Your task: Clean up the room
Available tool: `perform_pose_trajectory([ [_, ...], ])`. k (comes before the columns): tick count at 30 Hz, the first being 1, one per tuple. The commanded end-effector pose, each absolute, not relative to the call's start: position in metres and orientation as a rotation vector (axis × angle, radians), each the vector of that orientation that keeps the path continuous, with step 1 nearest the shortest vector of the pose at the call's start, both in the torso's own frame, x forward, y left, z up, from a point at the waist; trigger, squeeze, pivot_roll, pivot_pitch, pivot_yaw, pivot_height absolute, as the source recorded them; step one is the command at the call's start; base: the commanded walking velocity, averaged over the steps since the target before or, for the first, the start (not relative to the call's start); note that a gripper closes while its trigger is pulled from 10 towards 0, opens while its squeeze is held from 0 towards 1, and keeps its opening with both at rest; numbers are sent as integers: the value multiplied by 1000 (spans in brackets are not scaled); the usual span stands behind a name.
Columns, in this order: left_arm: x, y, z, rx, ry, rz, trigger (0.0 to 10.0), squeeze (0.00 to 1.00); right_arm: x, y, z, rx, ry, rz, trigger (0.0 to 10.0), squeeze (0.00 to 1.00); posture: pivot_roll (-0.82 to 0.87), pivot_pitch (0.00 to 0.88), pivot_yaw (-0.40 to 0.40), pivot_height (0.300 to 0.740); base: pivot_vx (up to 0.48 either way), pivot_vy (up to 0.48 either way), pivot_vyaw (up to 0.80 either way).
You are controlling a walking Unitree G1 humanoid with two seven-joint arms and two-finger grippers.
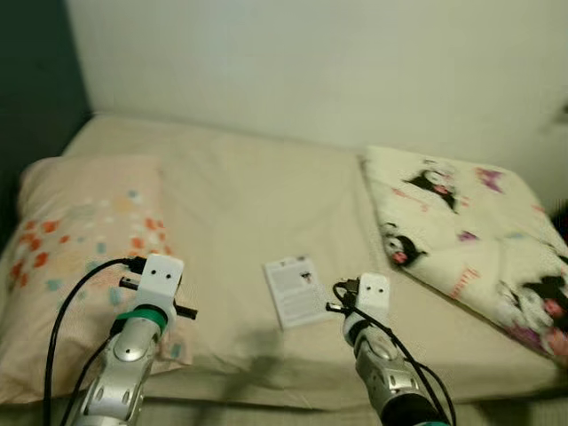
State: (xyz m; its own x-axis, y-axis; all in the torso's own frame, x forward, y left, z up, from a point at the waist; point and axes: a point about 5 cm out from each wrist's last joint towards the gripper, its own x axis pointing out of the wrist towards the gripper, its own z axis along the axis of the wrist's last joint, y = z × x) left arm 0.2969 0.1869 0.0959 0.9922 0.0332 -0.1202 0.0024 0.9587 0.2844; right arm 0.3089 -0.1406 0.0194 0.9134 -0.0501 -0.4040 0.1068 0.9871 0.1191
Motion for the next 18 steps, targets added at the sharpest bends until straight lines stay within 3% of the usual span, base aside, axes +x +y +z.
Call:
perform_pose_trajectory([
  [1,298,182,93,296,149,-7,10000,0,307,-147,16,142,424,-110,10000,0,210,0,-39,740,0,0,-800],
  [13,323,188,139,407,114,-54,10000,0,292,-169,4,132,437,-227,10000,0,324,0,106,740,0,0,-800],
  [15,324,189,140,418,117,-55,10000,0,291,-170,3,126,444,-230,10000,0,329,0,109,740,0,0,-800],
  [18,324,193,139,402,149,-62,10000,0,293,-166,7,137,416,-220,10000,0,306,0,84,740,0,0,0],
])
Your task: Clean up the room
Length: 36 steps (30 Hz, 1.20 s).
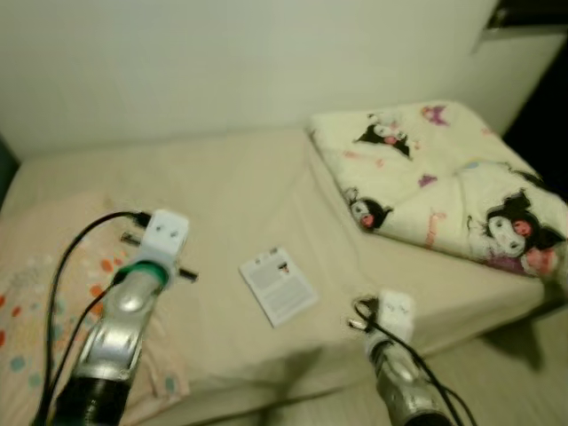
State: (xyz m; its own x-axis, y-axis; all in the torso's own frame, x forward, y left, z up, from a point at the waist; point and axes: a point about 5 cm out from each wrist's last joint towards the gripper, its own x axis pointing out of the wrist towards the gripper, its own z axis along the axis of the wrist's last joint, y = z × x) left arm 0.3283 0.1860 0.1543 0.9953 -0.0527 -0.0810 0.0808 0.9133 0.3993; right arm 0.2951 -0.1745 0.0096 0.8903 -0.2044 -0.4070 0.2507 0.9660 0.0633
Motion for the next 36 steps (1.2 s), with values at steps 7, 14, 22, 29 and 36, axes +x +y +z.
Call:
perform_pose_trajectory([
  [7,310,205,96,288,222,22,10000,0,296,-157,10,185,385,-213,10000,0,205,0,58,740,0,0,0],
  [14,296,197,65,321,279,-16,10000,0,297,-152,8,152,408,-194,10000,0,192,3,16,740,0,0,0],
  [22,308,197,83,257,245,28,10000,0,297,-151,8,175,411,-203,10000,0,206,0,11,740,0,0,0],
  [29,317,191,91,234,190,-24,10000,0,297,-147,8,132,415,-180,10000,0,193,15,14,740,117,0,343],
  [36,318,190,96,235,189,-10,10000,0,295,-148,5,164,430,-204,10000,0,210,15,18,740,356,0,571],
])
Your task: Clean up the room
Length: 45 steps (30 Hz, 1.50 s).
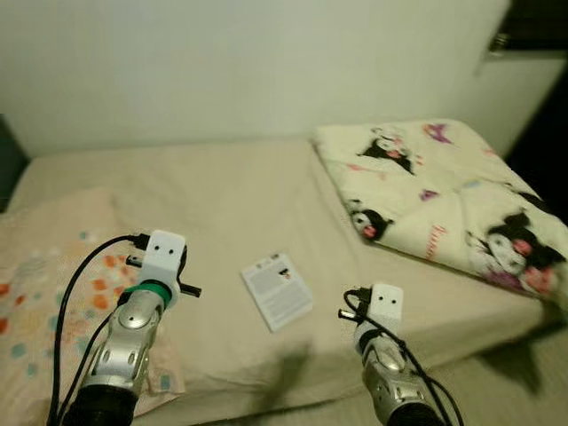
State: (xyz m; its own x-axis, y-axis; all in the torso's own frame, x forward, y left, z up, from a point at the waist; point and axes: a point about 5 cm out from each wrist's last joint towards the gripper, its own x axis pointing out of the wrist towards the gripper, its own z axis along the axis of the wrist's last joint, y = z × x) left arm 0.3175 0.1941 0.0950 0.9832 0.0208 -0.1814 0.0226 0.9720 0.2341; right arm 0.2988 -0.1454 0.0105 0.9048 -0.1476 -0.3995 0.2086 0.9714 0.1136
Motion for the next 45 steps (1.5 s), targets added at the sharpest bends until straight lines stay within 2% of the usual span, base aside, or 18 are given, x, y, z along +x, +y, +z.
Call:
perform_pose_trajectory([
  [1,318,190,96,235,189,-10,10000,0,295,-148,5,164,430,-204,10000,0,210,15,18,740,382,0,0],
  [6,319,190,94,249,199,-15,10000,0,296,-148,6,159,432,-202,10000,0,208,15,21,740,299,0,0],
  [37,322,186,97,290,175,-7,10000,0,296,-148,4,152,440,-199,10000,0,214,6,23,740,0,0,0],
  [42,322,187,95,296,184,1,10000,0,296,-148,4,150,440,-198,10000,0,211,5,23,740,0,-480,0],
  [45,322,190,94,257,198,25,10000,0,296,-148,5,157,438,-193,10000,0,212,7,21,740,0,0,0],
])
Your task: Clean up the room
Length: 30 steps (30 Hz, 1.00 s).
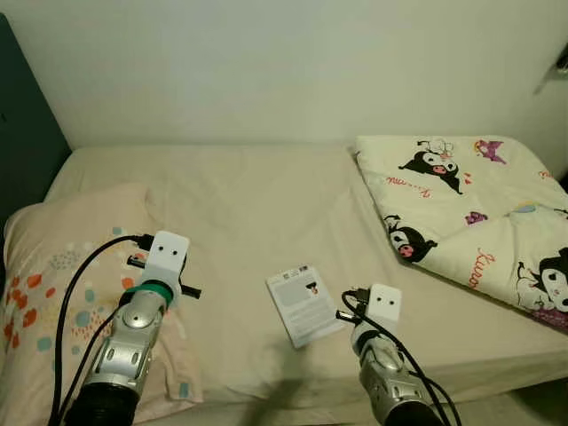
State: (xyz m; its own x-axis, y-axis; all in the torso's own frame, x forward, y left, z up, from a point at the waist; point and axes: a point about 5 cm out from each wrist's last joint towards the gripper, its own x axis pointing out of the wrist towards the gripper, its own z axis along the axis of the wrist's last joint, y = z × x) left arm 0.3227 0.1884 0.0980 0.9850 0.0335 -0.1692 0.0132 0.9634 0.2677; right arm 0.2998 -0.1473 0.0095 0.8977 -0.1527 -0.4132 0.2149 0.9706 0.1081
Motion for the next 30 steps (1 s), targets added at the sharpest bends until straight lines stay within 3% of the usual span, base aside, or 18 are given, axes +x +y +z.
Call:
perform_pose_trajectory([
  [1,322,190,94,257,198,25,10000,0,296,-148,5,157,438,-193,10000,0,212,7,21,740,0,0,0],
  [13,321,191,92,230,216,38,10000,0,298,-145,6,172,432,-179,10000,0,212,7,21,740,0,0,0],
  [19,321,193,92,213,213,37,10000,0,297,-147,4,170,443,-182,10000,0,212,9,17,740,0,480,0],
  [30,321,191,91,242,216,23,10000,0,298,-143,6,178,442,-164,10000,0,217,16,15,740,0,0,0],
])
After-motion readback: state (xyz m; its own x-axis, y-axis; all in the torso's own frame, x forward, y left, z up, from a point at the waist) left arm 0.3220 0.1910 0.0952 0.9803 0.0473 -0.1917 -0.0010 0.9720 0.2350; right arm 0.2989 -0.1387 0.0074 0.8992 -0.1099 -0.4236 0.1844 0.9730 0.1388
